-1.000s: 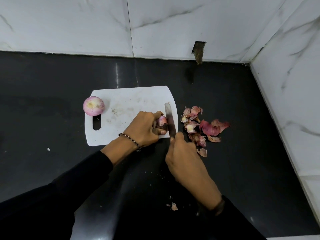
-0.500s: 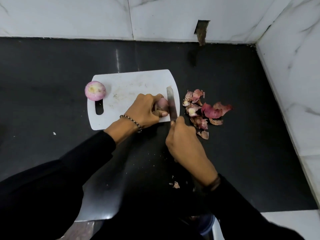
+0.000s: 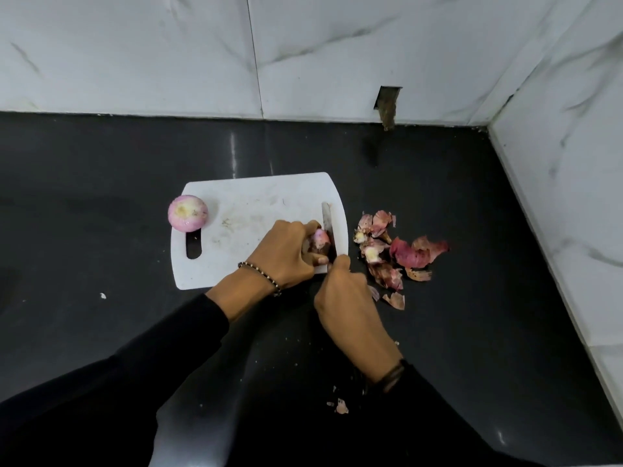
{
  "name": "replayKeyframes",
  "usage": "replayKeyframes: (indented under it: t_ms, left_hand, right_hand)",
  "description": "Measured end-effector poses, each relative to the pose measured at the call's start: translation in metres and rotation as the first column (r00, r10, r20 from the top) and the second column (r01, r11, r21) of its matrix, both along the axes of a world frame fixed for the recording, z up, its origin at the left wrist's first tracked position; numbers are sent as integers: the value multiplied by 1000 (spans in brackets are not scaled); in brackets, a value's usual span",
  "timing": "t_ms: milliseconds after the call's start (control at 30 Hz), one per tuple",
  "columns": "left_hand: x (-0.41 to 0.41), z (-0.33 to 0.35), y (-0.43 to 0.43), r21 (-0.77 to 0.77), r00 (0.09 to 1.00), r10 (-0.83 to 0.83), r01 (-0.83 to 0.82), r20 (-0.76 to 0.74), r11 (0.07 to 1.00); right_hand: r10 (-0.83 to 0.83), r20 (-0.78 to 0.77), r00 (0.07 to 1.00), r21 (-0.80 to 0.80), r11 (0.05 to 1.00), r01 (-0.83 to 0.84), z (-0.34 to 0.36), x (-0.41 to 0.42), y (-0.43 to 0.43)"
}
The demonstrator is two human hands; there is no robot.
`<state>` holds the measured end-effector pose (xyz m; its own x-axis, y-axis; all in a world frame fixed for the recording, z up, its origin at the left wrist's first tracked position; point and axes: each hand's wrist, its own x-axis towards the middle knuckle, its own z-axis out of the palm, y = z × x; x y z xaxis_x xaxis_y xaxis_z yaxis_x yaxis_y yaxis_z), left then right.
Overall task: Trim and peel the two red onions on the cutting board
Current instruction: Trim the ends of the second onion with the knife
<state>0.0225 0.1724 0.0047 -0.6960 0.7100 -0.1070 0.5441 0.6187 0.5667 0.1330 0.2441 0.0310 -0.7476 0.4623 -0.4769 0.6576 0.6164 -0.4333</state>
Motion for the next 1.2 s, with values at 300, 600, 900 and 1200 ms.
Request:
replayKeyframes:
  t_ms: [300, 600, 900, 1200]
  left_hand:
    - [1, 2, -1, 17, 1000, 7, -7, 4, 1000]
    - [0, -2, -12, 77, 992, 49, -58, 119, 995]
    - [1, -4, -7, 59, 996, 44, -49, 73, 997]
    - [5, -6, -7, 26, 999, 38, -38, 5, 999]
  right_hand:
    - [9, 6, 1000, -13, 1000, -9, -1, 6, 1]
    - [9, 25, 1000, -66, 998, -7, -1, 26, -6]
    - [84, 14, 996, 37, 996, -85, -12, 14, 0]
    - [88, -28, 996, 207, 975, -80, -25, 4, 0]
